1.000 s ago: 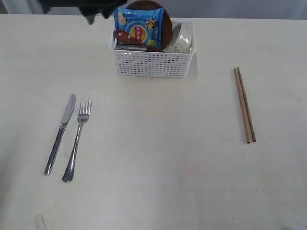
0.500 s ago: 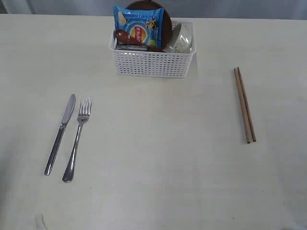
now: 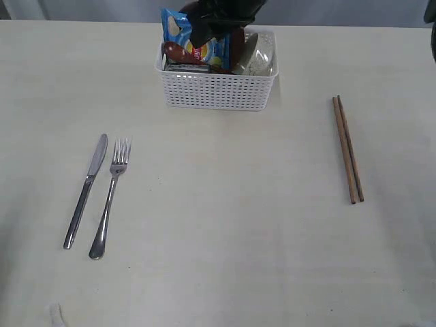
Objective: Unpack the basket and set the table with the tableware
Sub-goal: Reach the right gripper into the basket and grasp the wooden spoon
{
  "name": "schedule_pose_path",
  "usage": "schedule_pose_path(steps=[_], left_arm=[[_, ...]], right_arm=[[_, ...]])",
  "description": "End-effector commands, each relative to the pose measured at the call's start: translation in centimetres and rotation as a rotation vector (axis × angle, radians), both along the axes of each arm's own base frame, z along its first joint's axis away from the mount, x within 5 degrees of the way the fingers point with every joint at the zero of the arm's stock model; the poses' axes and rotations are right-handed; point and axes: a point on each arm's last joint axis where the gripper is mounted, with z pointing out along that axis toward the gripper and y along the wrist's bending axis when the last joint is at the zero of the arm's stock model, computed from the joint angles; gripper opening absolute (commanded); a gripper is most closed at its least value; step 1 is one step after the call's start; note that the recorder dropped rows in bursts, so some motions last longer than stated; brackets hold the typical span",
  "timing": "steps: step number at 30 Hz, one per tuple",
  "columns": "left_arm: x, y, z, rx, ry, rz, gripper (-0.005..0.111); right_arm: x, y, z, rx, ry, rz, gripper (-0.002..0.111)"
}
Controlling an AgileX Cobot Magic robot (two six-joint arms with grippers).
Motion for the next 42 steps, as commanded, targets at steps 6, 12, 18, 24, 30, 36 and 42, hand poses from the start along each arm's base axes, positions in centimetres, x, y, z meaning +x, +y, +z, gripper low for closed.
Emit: schedule_pose_path(steps=[6,12,18,24,30,36,42], left_arm=[[0.0,0.0,-0.1,-0.004,0.0,-0.005,0.0],[0.0,0.0,-0.1,-0.004,0.0,-0.005,0.0],[0.0,0.0,-0.1,-0.004,0.0,-0.005,0.0],[0.0,0.0,-0.1,-0.004,0.0,-0.005,0.0],[0.0,0.0,-0.1,-0.004,0.0,-0.005,0.0],[0.0,0.0,-0.1,-0.004,0.0,-0.005,0.0],[0.0,0.0,-0.1,-0.004,0.0,-0.005,0.0]], right_arm=[[1.1,0.9,-1.0,0.077,-0.108,0.052,0.053],[1.0,2.2,-2.4,0.061,-0.145,0.095,0.053],[1.1,3.9,-4.0,0.048,-0.199,0.096,0.053],[1.6,4.4,-5.5,0.033,-0.24,0.071,0.053],[2.1,4.5,-8.3,0.014,-0.22,0.054,0.053],[2.1,4.5,-9.3,0.007,-0.199,0.056,0.053],[2.3,4.5,-9.2,0.015,-0.215,0.026,0.031]])
